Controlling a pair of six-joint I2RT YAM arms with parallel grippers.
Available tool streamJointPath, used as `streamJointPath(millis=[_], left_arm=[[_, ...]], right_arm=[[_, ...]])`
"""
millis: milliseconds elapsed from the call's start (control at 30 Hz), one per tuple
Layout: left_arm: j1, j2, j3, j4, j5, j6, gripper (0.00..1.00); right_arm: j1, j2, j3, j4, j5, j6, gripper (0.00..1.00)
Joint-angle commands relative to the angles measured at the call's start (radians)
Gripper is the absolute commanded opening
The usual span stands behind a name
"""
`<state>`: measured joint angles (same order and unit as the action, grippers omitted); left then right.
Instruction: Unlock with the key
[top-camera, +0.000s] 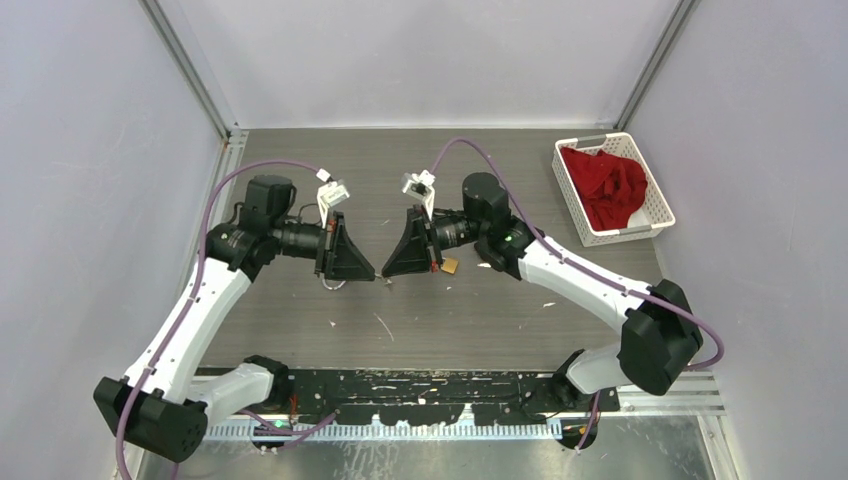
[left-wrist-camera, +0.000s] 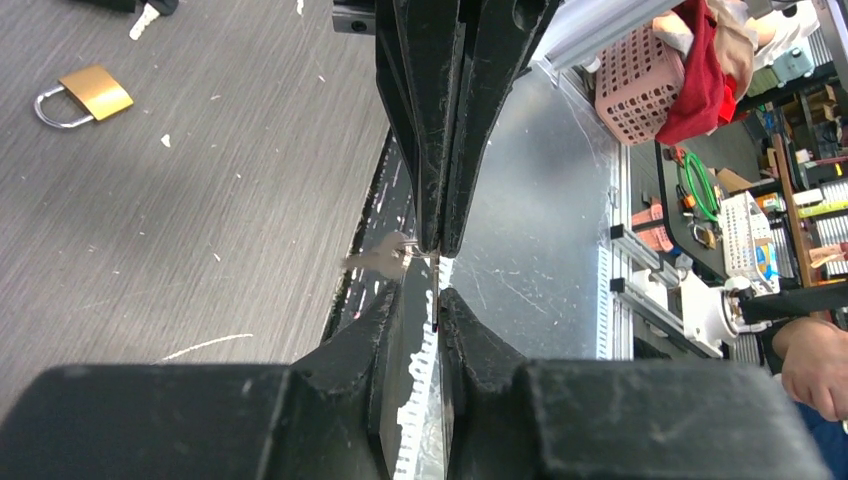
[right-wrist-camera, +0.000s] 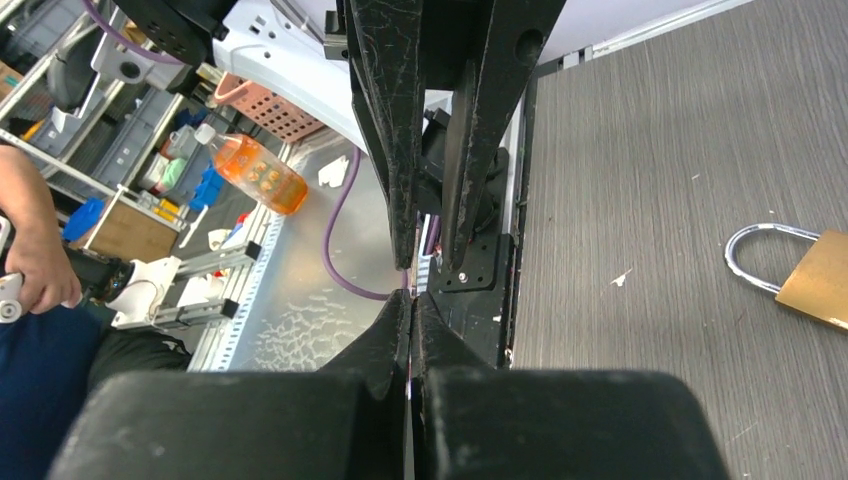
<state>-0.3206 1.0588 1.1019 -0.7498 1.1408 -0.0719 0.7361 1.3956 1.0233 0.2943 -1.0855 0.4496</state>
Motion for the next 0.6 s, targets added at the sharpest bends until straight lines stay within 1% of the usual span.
streamJointPath(millis=[0,133,300,400,433,500,567], left_arm=[[0.003,0.012,0.041,-0.071,0.021,0.072,0.18],[0.004,0.007,0.032,-0.068,0.013,0.072,0.13],[0.004,0.009,0.015,-0.048,-0.019,0.056,0.01],[0.003,0.012,0.009,-0.042,-0.054,0.038,0.0],[0.003,0.011,0.009,-0.042,-0.065,0.037,0.0],[0.004,0.006,0.004,-0.039,-0.092,0.029,0.0],[0.004,-0.006,-0.006,-0.029,-0.106,0.016,0.0]], right_arm=[[0.012,-0.014,0.071,-0.111,-0.028,-0.084,0.01],[0.019,-0.007,0.09,-0.123,-0.028,-0.09,0.01],[0.033,0.015,0.118,-0.136,-0.021,-0.095,0.01],[0.039,0.024,0.123,-0.131,-0.014,-0.096,0.01],[0.039,0.026,0.121,-0.124,-0.011,-0.092,0.04],[0.038,0.022,0.103,-0.08,-0.002,-0.069,0.16],[0.032,0.009,0.062,0.01,0.021,-0.019,0.36]])
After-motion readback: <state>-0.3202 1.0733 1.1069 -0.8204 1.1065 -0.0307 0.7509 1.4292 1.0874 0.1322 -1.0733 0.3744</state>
